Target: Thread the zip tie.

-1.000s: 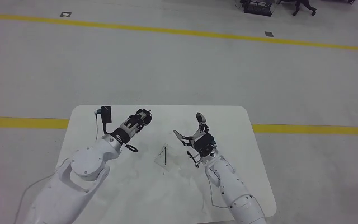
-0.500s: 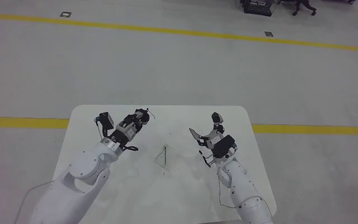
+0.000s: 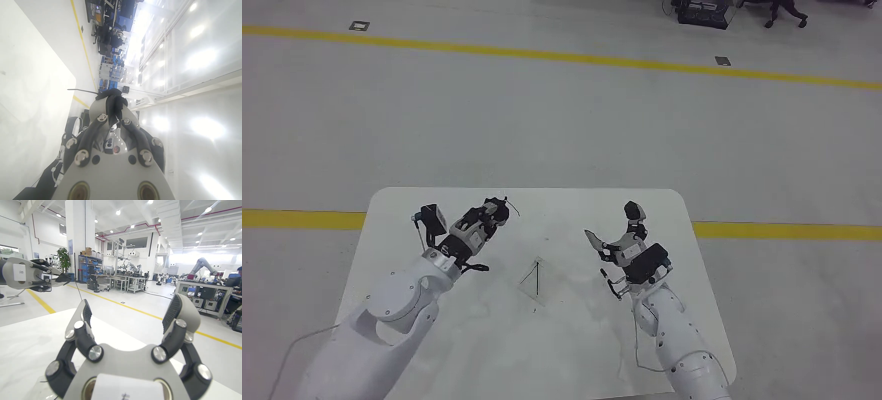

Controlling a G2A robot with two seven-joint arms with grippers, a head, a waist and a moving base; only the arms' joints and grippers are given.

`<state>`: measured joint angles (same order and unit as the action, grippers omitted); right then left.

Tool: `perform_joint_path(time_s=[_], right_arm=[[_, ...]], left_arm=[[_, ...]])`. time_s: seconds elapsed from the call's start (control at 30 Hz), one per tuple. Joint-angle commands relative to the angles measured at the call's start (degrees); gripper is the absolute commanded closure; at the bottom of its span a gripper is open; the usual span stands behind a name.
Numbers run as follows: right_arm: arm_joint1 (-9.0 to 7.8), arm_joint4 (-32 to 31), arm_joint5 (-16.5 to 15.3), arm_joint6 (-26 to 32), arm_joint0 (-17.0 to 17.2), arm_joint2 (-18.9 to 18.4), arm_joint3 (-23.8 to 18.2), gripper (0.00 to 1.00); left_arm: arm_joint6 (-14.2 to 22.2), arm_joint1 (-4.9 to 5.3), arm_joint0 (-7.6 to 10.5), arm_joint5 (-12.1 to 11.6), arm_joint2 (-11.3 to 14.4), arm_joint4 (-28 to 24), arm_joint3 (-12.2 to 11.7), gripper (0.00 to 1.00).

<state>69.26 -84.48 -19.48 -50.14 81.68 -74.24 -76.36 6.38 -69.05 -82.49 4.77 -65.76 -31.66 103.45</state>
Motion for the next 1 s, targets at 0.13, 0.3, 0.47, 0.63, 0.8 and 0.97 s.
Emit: perform_joint_path(time_s=[0.13,0.3,0.47,0.63,0.8,0.97], right_arm=[[0.00,0.0,0.0,0.0,0.0,0.0,0.0,0.00],[0.00,0.0,0.0,0.0,0.0,0.0,0.0,0.00],[0.00,0.0,0.0,0.0,0.0,0.0,0.0,0.00],[0.00,0.0,0.0,0.0,0.0,0.0,0.0,0.00],[0.00,0.0,0.0,0.0,0.0,0.0,0.0,0.00],[0.00,0.0,0.0,0.0,0.0,0.0,0.0,0.00]], left_arm=[[-1.2,-0.26,-0.76,-0.2,-0.1,-3.4,-0.1,1.00],[-2.4,-0.66,-2.41,-1.4,-0.2,-8.8,-0.1,1.00],[-3.2,-0.97,-3.55,-2.3,0.1,-11.9,-0.7,1.00],[-3.5,-1.31,-3.60,-4.1,0.6,-13.1,-2.4,1.00],[-3.6,-1.57,-3.03,-4.9,1.2,-13.3,-3.7,1.00],[-3.6,-1.57,-3.03,-4.9,1.2,-13.3,-3.7,1.00]])
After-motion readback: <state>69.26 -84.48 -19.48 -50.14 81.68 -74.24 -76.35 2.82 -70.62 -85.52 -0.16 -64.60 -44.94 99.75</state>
